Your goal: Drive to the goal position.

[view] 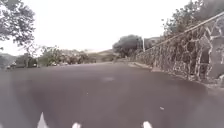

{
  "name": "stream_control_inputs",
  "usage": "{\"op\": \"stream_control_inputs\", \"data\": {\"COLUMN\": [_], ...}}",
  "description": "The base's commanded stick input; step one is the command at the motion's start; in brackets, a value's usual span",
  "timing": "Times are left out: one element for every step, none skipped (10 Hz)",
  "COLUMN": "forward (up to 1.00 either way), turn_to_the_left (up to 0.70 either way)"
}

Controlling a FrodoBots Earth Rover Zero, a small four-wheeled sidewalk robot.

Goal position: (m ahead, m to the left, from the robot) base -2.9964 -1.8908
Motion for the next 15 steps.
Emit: {"op": "stream_control_inputs", "data": {"forward": [1.0, 1.0, 1.0, 1.0, 1.0, 1.0, 1.0, 1.0, 1.0, 1.0, 1.0, 1.0, 0.92, 0.55, 0.18], "turn_to_the_left": [-0.26, -0.26, -0.26, -0.26, -0.26, 0.0, 0.0, 0.0, 0.0, 0.0, 0.0, 0.0, 0.0, 0.0, 0.0]}}
